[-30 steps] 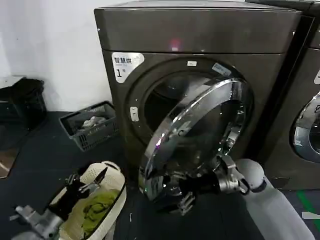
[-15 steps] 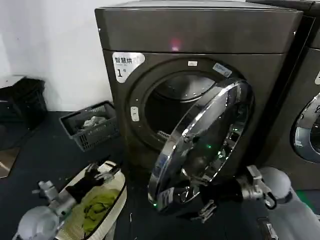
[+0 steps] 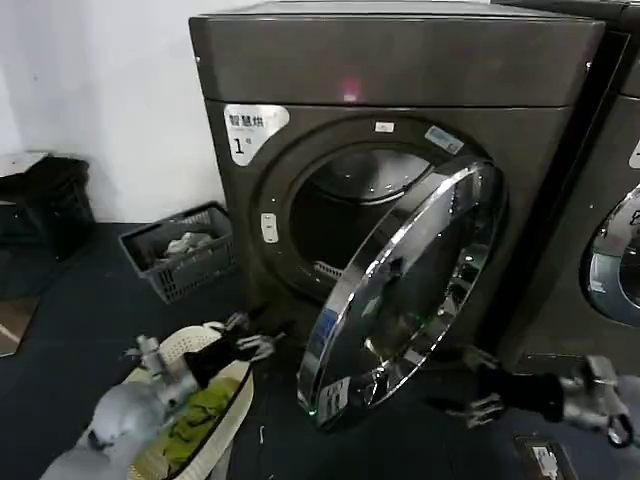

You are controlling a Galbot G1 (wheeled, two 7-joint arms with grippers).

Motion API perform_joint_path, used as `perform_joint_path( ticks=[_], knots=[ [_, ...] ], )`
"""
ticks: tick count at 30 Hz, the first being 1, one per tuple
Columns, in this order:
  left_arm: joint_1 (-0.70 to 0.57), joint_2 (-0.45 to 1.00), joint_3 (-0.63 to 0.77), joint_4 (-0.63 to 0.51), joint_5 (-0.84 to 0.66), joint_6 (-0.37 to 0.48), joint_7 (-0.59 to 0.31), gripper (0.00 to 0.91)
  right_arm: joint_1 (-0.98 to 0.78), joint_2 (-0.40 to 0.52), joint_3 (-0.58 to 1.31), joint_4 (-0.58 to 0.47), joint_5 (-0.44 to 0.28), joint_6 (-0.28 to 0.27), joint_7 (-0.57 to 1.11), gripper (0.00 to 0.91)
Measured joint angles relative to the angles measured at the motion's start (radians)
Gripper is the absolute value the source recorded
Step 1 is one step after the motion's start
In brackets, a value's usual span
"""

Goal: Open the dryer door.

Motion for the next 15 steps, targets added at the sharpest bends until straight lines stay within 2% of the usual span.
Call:
perform_joint_path(
  ticks=[7, 10, 13, 15],
  knots=[
    [-0.102, 0.001, 0.101, 0.014, -0.011, -0.003, 0.001, 0.907, -0.020, 0.022, 0.184, -0.036, -0.023, -0.006, 0.121, 0.907],
    [-0.140, 0.011, 0.143, 0.026, -0.026, -0.007, 0.007, 0.907, -0.025, 0.036, 0.262, -0.040, -0.029, -0.014, 0.214, 0.907],
    [-0.186, 0.028, 0.197, 0.039, -0.041, -0.032, 0.022, 0.907, -0.035, 0.048, 0.332, -0.034, -0.037, -0.045, 0.313, 0.907],
    [-0.219, 0.039, 0.238, 0.041, -0.057, -0.047, 0.031, 0.907, -0.041, 0.049, 0.379, -0.033, -0.037, -0.042, 0.394, 0.907]
  ],
)
